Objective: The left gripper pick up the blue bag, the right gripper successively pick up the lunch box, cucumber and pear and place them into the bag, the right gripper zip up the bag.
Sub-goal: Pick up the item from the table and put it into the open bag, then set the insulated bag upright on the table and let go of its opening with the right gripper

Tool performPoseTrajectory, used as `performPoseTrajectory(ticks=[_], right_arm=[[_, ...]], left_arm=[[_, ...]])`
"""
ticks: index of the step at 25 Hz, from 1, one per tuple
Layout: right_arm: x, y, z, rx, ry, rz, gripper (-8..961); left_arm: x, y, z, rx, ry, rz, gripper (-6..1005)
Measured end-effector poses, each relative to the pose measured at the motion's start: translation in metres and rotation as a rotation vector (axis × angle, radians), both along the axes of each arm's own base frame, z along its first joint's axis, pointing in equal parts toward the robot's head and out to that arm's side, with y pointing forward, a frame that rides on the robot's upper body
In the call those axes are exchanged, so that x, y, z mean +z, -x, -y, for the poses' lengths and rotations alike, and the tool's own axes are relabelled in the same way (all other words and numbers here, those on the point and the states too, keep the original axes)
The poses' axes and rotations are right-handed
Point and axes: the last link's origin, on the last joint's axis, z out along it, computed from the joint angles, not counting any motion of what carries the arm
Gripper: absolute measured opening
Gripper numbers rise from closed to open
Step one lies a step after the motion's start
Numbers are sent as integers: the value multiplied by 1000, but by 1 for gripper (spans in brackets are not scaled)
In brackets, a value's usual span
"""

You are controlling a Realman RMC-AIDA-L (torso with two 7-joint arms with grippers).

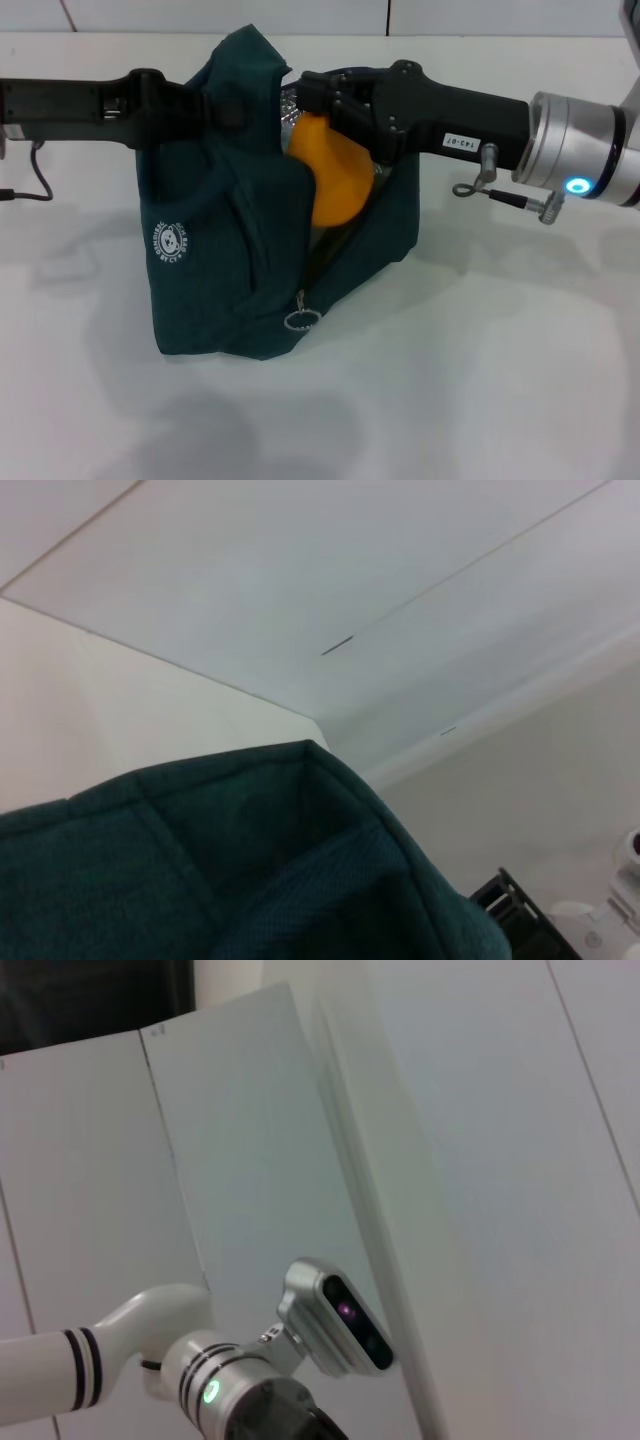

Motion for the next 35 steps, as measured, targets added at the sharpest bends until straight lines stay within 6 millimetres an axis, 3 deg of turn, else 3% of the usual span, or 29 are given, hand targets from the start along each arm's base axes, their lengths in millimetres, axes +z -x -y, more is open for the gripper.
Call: performPoseTrajectory(ticks=[15,17,18,22,27,30,35], right_arm=[[-3,-11,4,-46,19,11,129],[-2,-13,3,-60,15,4,254],[4,-19,4,-101,1,-40,317],[18,-37,5,-207,-25,-126,407],[40,-92,9,-518,14,-255,519],[37,-117,15,-666,88,-267,567],[23,-126,16,-769,169,-229,584]], left_arm=[[0,0,0,-3,3,2,40],[1,0,0,-4,2,0,40],[2,0,0,-4,1,-1,40],[3,1,1,0,-1,-3,40],[3,2,1,1,-1,-4,40],[3,1,0,-4,-1,-4,40],[2,-2,-1,-12,4,-3,40]])
